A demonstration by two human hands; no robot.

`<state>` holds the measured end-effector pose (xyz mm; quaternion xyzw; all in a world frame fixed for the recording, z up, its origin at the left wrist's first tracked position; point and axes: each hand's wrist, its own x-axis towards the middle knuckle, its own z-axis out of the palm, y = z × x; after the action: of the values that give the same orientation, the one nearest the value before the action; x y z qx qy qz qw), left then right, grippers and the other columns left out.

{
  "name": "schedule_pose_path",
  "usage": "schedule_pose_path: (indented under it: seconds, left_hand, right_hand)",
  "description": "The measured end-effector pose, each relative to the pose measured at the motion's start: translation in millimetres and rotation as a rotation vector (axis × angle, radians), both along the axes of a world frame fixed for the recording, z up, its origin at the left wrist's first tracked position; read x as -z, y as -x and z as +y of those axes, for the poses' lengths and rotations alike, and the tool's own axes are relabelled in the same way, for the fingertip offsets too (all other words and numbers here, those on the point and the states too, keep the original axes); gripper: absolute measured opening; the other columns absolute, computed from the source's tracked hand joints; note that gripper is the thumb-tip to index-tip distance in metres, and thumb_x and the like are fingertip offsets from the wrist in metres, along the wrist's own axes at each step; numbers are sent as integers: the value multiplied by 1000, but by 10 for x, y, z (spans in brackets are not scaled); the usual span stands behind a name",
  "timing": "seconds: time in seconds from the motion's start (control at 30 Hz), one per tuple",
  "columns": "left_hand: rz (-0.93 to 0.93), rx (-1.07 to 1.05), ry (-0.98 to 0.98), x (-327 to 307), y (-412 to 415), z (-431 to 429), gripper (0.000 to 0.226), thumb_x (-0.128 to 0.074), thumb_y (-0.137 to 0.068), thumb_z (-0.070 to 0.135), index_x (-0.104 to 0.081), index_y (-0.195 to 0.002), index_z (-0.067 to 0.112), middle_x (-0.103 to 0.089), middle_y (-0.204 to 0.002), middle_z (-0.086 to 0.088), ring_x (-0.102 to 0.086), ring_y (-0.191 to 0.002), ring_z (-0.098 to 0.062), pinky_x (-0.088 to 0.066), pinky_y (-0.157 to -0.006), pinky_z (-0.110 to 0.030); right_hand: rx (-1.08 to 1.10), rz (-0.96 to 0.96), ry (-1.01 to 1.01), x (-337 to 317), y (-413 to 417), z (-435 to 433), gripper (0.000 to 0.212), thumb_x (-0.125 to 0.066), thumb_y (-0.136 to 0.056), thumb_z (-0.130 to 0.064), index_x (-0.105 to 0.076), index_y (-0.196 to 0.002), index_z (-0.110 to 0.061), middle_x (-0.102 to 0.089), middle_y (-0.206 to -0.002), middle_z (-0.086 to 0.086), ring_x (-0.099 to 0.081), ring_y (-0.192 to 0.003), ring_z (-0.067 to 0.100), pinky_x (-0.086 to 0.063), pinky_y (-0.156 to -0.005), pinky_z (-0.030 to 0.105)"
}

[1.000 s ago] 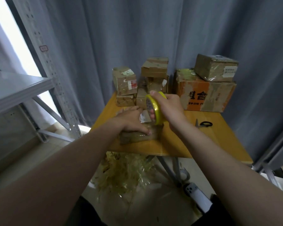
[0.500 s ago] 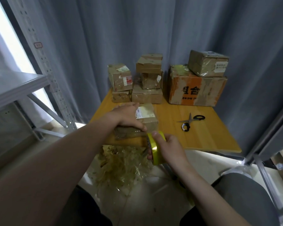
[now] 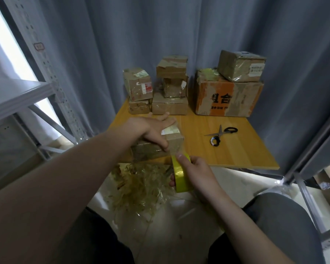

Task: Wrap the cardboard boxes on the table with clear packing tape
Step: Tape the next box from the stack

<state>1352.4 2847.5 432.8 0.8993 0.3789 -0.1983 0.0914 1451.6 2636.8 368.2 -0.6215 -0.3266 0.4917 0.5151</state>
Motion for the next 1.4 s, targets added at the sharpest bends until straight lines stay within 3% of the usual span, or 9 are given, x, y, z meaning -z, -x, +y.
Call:
schedule_pose_path:
  seconds: [0.13, 0.27, 0.37, 0.5, 0.63, 0.9, 1.07, 1.23, 1.4]
  left_hand:
    - [-164, 125, -147, 164, 191, -201, 91, -60, -92, 66, 2, -158, 57, 6, -167, 30, 1, -159, -30, -23, -116, -72]
    - [-289, 195, -283, 321, 316, -466, 62, -44, -107, 49, -13, -160, 50, -6, -167, 28, -5, -158, -36, -26, -115, -72]
    - [-297, 227, -312, 393, 368, -470, 56, -35, -109, 48, -11, -158, 56, -3, -167, 28, -4, -157, -42, -30, -111, -75]
    - [-282, 232, -304, 415, 372, -445, 55, -32, -110, 48, -5, -155, 63, 3, -168, 29, -2, -158, -41, -27, -109, -79]
    - [-295, 241, -325, 403, 385, -473, 53, -31, -109, 50, -8, -155, 63, 1, -167, 30, -7, -158, -39, -23, -113, -77]
    - [-319, 274, -201, 122, 299, -491, 53, -51, -107, 39, -31, -153, 57, -21, -165, 27, -25, -154, -30, -29, -122, -50]
    - [-413, 279, -129, -126, 310, -428, 52, -55, -105, 39, -38, -150, 57, -38, -159, 26, -42, -144, -12, -40, -114, -44]
    - [-515, 223, 46, -431, 207, -278, 42, -57, -105, 39, -50, -142, 58, -59, -141, 23, -55, -126, -5, -43, -102, -31]
    - [-667, 53, 106, -436, 199, -27, 30, -64, -101, 36, -70, -130, 36, -68, -114, 22, -62, -110, -4, -43, -86, -20]
  right_hand:
    - [-15, 50, -4, 3, -6, 0, 39, -60, -103, -39, -64, -107, -1, -75, -80, 25, -75, -73, 41, -62, -70, 45]
    - [-22, 69, -5, 0, 8, -15, 38, -61, -103, -39, -64, -107, -1, -75, -82, 26, -74, -71, 39, -61, -66, 41]
    - [-22, 56, 3, -9, 12, -29, 39, -62, -102, -40, -64, -107, -1, -75, -84, 26, -76, -74, 40, -62, -67, 43]
    - [-15, -67, 10, 42, 47, -6, 48, -61, -98, -54, -66, -107, -7, -77, -83, 20, -76, -80, 41, -60, -88, 59]
    - [4, -67, -33, 61, 94, -33, 40, -57, -103, -47, -64, -102, -7, -77, -79, 21, -76, -74, 40, -60, -85, 59]
    - [116, 52, -114, -2, 149, -259, 28, -57, -106, -31, -64, -108, -4, -76, -78, 22, -75, -68, 36, -62, -68, 43]
    - [126, 31, -255, -389, 114, -350, 16, -58, -104, -19, -61, -109, -3, -75, -78, 25, -73, -66, 35, -61, -75, 50]
    - [134, 61, -388, -782, 24, -319, 15, -60, -103, -14, -62, -114, -5, -75, -80, 25, -72, -63, 30, -61, -65, 37]
    - [101, -46, -419, -899, -14, -76, 17, -62, -102, -17, -63, -117, -8, -78, -80, 15, -74, -67, 23, -62, -70, 35]
